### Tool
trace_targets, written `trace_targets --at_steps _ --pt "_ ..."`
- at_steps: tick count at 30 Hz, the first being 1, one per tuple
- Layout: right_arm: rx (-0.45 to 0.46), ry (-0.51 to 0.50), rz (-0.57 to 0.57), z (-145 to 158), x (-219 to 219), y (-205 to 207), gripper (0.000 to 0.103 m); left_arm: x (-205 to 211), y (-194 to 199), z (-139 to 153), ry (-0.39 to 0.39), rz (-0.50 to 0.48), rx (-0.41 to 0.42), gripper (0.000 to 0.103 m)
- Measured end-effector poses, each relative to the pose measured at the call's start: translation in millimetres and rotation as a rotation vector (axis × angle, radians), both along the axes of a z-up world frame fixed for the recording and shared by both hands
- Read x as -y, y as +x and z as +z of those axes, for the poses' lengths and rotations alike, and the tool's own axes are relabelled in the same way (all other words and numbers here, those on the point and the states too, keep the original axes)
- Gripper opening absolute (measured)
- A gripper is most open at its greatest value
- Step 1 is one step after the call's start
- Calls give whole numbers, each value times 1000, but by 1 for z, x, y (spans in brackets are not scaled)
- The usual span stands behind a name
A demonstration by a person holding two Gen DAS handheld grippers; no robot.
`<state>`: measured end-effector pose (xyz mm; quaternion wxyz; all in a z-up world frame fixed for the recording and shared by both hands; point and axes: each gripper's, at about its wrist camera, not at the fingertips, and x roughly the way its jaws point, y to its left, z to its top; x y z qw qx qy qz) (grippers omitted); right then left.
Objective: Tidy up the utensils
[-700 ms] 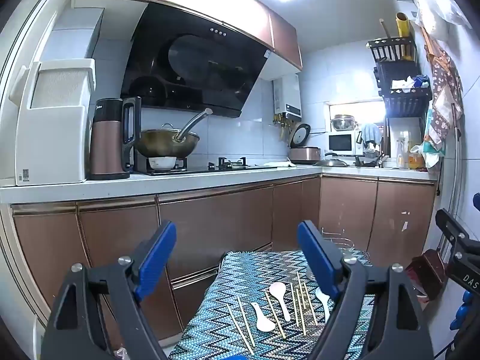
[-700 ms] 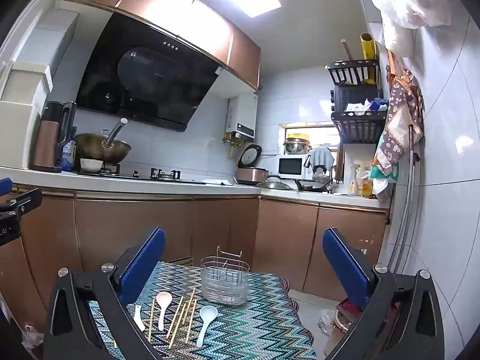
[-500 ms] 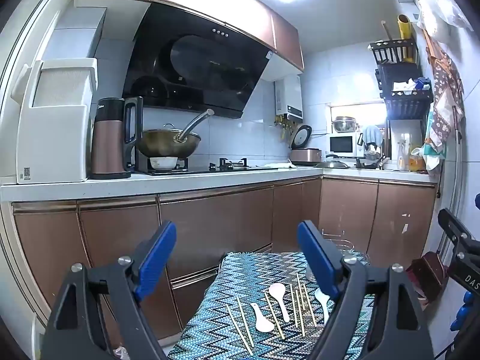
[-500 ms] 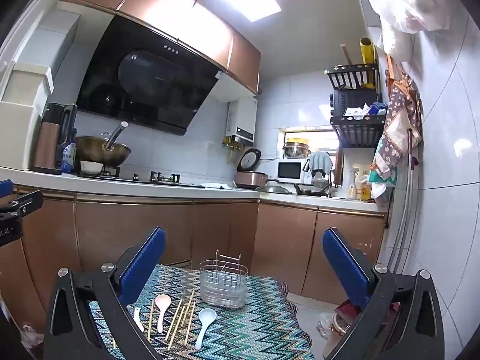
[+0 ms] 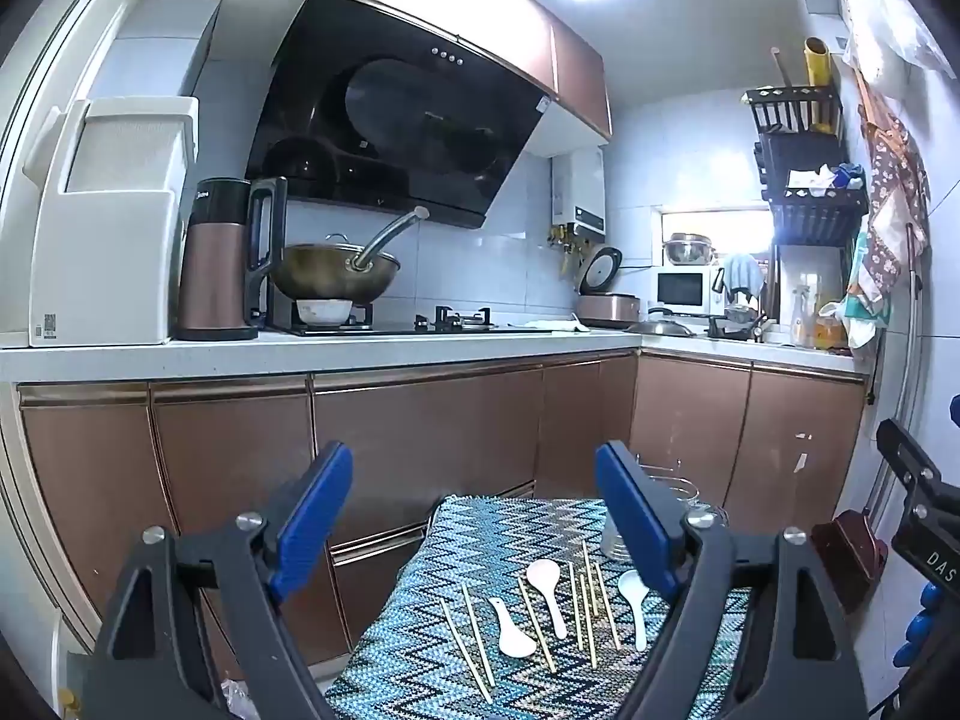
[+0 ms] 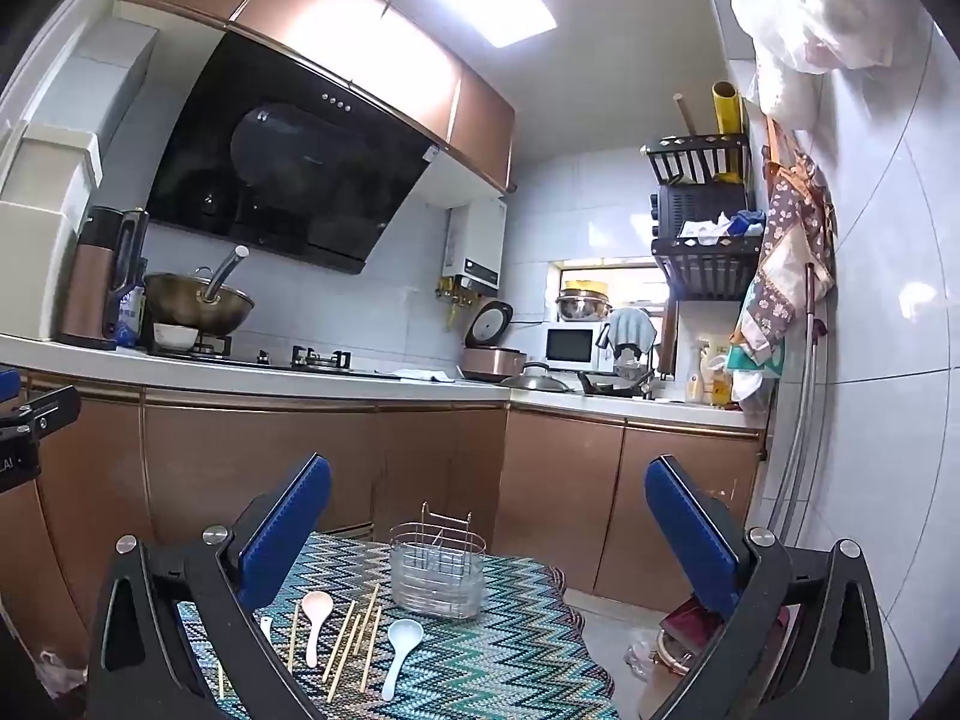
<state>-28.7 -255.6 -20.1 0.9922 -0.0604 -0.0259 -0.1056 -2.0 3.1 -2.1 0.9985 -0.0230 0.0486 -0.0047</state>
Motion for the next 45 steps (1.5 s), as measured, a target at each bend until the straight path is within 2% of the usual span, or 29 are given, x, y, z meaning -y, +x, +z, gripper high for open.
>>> trace_targets --at_steps 14,45 --pt "-15 -4 -1 -2 1 3 103 -1 0 -1 1 1 -2 82" --pt "-37 -4 7 -4 5 5 103 9 -4 -3 70 14 5 82"
